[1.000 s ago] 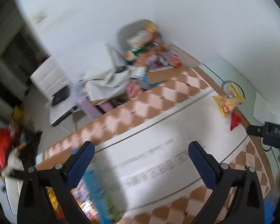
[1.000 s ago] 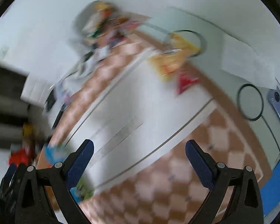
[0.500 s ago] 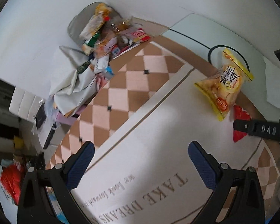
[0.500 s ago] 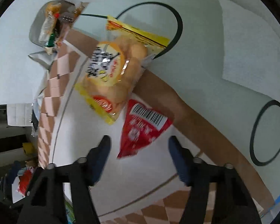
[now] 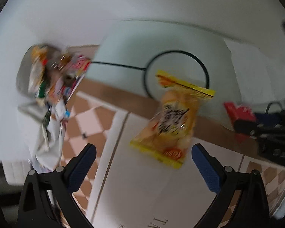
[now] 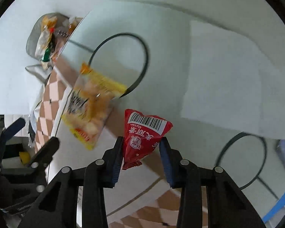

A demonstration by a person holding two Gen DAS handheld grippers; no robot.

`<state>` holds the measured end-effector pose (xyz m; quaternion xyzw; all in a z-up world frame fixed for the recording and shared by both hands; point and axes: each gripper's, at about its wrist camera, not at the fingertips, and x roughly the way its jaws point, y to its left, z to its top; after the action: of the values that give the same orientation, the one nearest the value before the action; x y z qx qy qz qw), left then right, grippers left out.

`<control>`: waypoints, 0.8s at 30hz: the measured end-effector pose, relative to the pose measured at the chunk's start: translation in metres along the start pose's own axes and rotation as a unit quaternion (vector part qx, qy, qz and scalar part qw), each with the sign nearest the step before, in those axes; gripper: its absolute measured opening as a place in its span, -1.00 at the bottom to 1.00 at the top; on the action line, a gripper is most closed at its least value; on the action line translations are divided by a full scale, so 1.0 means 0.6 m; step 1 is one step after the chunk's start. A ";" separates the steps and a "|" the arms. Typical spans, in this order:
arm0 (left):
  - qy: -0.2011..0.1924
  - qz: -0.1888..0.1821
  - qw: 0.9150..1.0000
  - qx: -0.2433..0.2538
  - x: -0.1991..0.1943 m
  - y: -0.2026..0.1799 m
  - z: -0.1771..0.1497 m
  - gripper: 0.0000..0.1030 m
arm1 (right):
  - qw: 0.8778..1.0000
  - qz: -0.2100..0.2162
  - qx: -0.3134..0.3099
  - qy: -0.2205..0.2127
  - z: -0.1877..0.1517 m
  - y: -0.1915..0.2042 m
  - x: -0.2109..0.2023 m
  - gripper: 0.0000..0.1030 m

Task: Organize snacks
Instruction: 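Grasp the yellow cracker bag with the left tool while the right tool grasps the red triangular packet, then carry both packets into the box and open both tools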

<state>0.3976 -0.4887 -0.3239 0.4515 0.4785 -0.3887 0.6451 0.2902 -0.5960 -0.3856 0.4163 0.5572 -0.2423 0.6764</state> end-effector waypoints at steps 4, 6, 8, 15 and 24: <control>0.033 -0.010 0.999 0.024 0.039 -0.026 0.029 1.00 | 1.000 0.000 0.015 -0.006 0.010 -0.032 -0.015 -0.24; 0.046 -0.022 0.998 0.024 0.055 -0.036 0.039 1.00 | 1.000 0.001 0.017 -0.006 0.014 -0.041 -0.020 -0.25; 0.062 -0.040 0.997 0.022 0.073 -0.047 0.048 0.99 | 1.000 0.001 0.017 -0.009 0.018 -0.050 -0.025 -0.25; 0.052 -0.085 0.994 -0.041 0.067 -0.040 0.046 -0.11 | 1.000 -0.002 0.003 -0.018 0.013 -0.068 -0.053 -0.27; 0.016 -0.124 0.978 -0.168 -0.011 0.011 -0.031 -0.13 | 0.999 0.011 -0.031 -0.020 0.001 -0.036 -0.073 -0.29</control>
<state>0.3970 -0.4687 -0.3187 0.2800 0.5993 -0.3725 0.6509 0.2619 -0.6140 -0.3499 0.3964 0.5460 -0.2258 0.7027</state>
